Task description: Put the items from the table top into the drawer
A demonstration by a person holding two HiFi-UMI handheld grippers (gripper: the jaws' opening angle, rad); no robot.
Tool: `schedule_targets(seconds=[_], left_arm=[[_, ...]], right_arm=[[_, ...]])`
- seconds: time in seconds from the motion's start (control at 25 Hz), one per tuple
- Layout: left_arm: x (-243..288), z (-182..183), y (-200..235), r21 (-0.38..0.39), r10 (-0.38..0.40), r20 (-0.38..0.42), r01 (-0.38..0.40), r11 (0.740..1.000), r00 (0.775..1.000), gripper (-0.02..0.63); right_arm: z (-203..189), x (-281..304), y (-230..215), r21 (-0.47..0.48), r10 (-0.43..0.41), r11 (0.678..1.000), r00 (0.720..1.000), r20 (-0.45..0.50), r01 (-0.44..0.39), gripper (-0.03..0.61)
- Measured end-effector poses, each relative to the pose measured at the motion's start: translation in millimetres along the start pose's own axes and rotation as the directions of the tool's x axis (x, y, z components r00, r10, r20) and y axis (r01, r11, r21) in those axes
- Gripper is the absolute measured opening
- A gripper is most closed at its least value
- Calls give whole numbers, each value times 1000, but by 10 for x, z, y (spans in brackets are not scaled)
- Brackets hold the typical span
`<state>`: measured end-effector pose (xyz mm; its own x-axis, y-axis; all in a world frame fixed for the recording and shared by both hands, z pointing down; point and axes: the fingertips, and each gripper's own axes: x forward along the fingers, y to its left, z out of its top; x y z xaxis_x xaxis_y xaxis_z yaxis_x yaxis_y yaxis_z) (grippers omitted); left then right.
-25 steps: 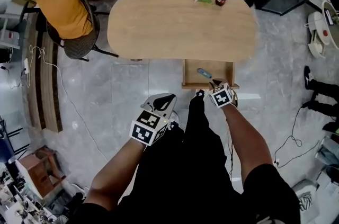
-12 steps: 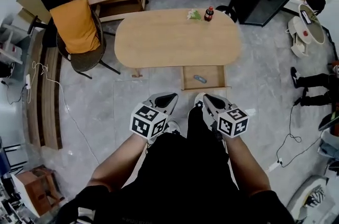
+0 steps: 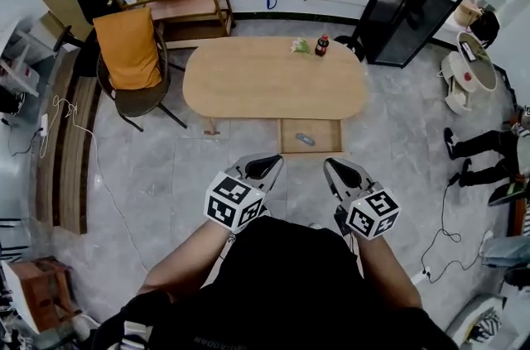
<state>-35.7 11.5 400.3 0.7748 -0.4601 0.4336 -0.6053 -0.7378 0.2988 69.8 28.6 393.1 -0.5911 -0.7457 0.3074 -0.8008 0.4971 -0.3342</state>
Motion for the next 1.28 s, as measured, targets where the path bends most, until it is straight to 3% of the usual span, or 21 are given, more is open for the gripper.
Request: schedule_targets(seconds=[0.24,0.44,0.64,0.8,1.28], left_arm=[[-69,121,-376,-37,81,77,-79,996,994,2],[12,166,-915,-27,78,127,-75,997,989,2],[56,24,-1207,-42,99,114,-95,995,989,2],[144,-18,-1434,-6,105,101,-105,995,989,2],[258,-196,-1907,44,124,86,-129,991,988,2]], right_arm=[[132,-509,33,-46,69,997,998,3,-68,3],[134,-926,-48,-80,92,993,996,19,-90,3],[-32,-1222,-65,-99,99,990,995,4,-98,3],[-152,-1437,-81,-141,105,984,994,-18,-107,3],[-450,-1782,-71,-139,146,979,989,-28,-148,3]])
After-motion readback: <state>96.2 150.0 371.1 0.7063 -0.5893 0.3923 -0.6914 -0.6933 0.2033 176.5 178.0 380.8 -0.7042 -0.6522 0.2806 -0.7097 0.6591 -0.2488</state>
